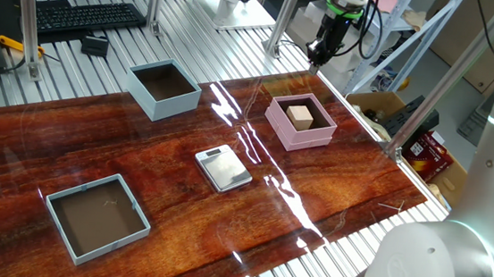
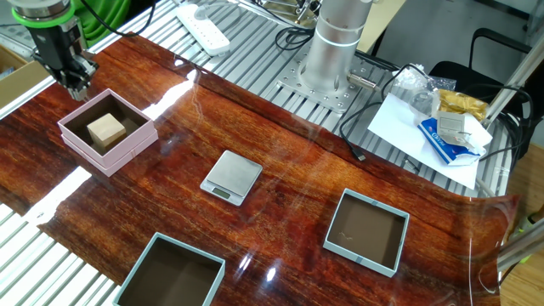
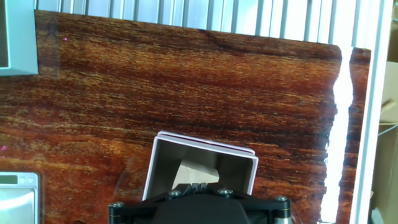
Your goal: Move an object from one box to another
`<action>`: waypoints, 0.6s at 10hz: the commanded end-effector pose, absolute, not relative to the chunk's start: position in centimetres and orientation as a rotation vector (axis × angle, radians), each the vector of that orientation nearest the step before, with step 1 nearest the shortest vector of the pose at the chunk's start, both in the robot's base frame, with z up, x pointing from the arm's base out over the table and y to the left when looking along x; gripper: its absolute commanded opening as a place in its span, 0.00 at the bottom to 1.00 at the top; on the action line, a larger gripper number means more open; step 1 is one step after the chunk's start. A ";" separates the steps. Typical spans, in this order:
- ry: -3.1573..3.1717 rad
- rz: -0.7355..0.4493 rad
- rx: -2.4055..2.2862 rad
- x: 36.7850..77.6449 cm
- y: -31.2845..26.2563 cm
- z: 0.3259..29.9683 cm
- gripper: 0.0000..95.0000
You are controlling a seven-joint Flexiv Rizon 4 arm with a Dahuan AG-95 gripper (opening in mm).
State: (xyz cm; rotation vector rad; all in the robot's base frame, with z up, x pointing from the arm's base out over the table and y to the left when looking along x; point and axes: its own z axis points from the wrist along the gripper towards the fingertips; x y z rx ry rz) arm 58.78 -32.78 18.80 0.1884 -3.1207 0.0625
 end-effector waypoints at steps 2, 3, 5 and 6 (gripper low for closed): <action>-3.146 0.118 0.189 58.7 -32.8 18.8 0.00; -3.144 0.116 0.183 58.7 -32.8 18.8 0.00; -3.139 0.124 0.183 58.7 -32.9 18.7 0.00; -3.129 0.124 0.188 58.8 -33.0 18.5 0.00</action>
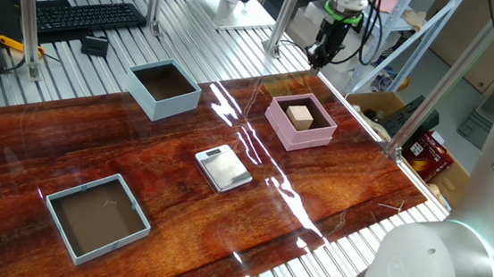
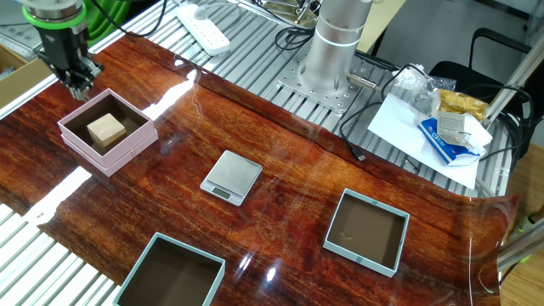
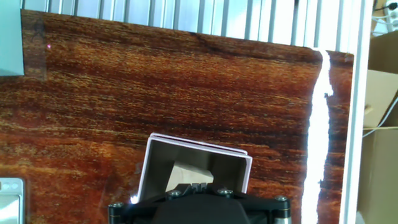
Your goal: Move an object from one box to another
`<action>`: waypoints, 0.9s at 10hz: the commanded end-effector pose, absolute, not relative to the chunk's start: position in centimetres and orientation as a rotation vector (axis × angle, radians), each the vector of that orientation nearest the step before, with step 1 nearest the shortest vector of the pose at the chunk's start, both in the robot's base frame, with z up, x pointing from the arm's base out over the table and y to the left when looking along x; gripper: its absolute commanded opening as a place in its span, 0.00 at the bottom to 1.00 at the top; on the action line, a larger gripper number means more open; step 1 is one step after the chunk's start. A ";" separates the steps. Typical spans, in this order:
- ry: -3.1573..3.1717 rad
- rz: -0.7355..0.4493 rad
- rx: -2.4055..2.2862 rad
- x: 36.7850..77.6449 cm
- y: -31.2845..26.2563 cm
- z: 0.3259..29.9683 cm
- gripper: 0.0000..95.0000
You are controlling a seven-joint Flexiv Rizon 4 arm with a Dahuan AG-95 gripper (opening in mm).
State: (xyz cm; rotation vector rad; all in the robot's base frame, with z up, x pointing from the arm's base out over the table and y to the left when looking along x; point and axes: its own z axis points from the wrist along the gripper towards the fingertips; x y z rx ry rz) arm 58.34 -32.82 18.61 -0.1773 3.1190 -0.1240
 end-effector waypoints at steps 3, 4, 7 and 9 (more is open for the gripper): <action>3.158 -0.121 -0.157 59.4 -33.8 17.3 0.00; 3.188 -0.116 -0.113 59.6 -34.2 16.8 0.00; 3.227 -0.097 -0.073 59.7 -34.2 16.5 0.00; 3.236 -0.090 -0.060 59.8 -33.9 16.1 0.00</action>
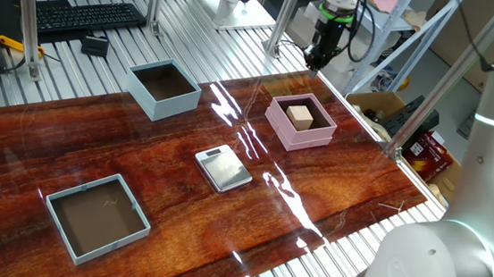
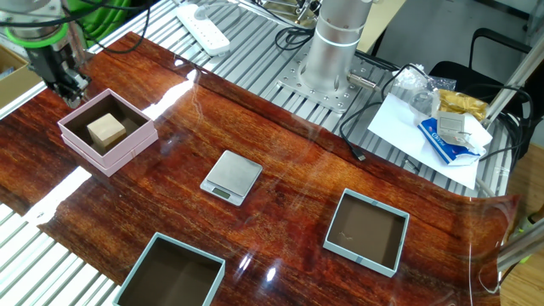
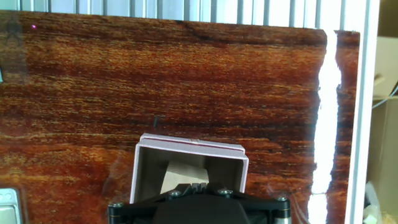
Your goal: Move an object from one box to another
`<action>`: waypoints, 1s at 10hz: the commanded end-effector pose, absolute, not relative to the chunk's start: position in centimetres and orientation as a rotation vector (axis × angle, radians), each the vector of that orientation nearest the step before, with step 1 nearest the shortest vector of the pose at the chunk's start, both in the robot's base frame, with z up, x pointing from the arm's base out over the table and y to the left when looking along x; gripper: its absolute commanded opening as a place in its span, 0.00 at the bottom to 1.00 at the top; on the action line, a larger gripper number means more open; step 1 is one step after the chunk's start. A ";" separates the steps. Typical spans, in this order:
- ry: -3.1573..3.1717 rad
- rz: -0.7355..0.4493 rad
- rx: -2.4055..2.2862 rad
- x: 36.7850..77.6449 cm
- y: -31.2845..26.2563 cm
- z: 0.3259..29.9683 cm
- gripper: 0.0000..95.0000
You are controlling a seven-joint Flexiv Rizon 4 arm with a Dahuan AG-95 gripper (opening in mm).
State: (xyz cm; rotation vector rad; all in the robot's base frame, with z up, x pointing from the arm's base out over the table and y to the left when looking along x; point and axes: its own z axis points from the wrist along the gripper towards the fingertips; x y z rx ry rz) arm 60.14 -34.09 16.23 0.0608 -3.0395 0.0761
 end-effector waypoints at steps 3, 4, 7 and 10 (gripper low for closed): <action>-3.035 0.082 0.035 60.1 -33.7 15.1 0.00; -3.032 0.080 0.031 60.2 -33.8 14.7 0.00; -3.024 0.075 0.012 60.5 -33.5 13.2 0.00; -3.025 0.067 -0.009 60.7 -33.4 11.4 0.00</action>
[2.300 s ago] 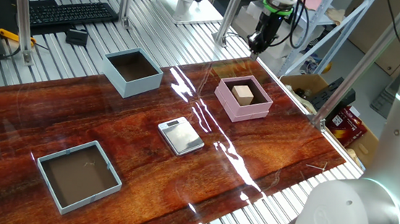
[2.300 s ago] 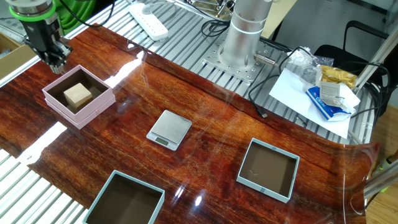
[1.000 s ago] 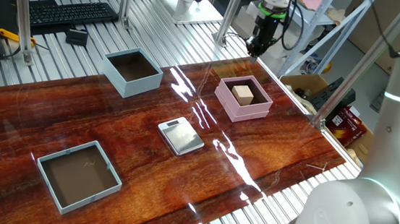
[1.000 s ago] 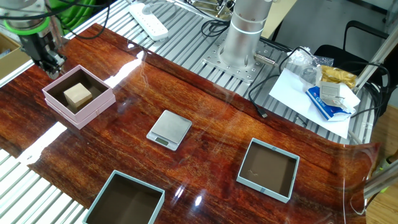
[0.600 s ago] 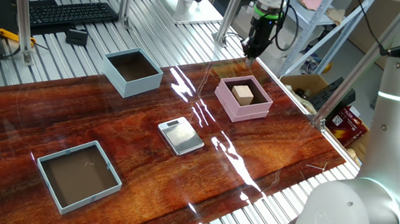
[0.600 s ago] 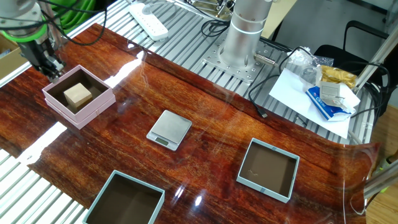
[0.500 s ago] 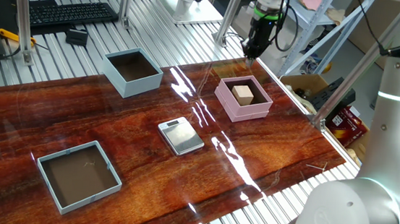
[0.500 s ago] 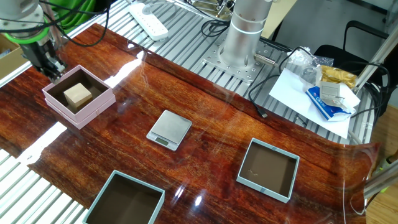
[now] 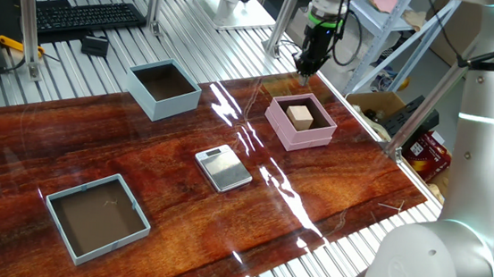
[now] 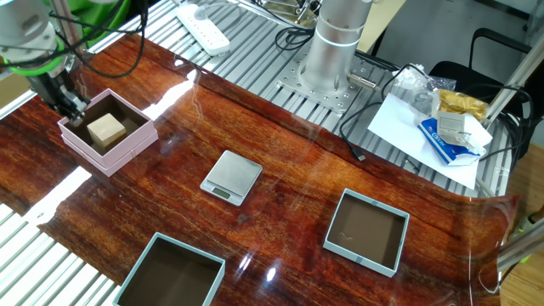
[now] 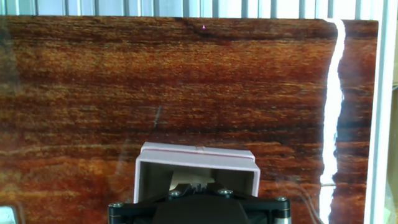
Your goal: Move an object from one box to another
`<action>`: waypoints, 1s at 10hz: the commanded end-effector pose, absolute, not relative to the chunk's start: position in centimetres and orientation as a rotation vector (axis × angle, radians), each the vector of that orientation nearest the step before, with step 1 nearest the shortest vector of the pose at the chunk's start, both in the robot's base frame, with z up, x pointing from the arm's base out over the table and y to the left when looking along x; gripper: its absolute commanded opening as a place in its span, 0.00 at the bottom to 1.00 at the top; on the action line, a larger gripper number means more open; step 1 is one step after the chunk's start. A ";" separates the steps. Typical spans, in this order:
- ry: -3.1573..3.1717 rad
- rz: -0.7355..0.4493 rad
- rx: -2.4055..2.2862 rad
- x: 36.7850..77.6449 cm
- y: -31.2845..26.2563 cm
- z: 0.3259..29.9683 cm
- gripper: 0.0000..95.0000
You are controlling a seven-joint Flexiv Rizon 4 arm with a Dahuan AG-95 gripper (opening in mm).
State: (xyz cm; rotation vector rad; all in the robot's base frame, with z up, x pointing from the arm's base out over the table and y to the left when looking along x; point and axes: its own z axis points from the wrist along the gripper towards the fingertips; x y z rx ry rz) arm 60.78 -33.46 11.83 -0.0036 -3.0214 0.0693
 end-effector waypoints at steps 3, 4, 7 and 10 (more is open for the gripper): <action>-3.021 0.065 -0.020 60.9 -33.4 10.2 0.00; -3.021 0.065 -0.024 60.9 -33.2 10.0 0.00; -3.024 0.067 -0.042 60.9 -32.6 9.2 0.00; -3.026 0.074 -0.045 60.9 -32.6 8.8 0.00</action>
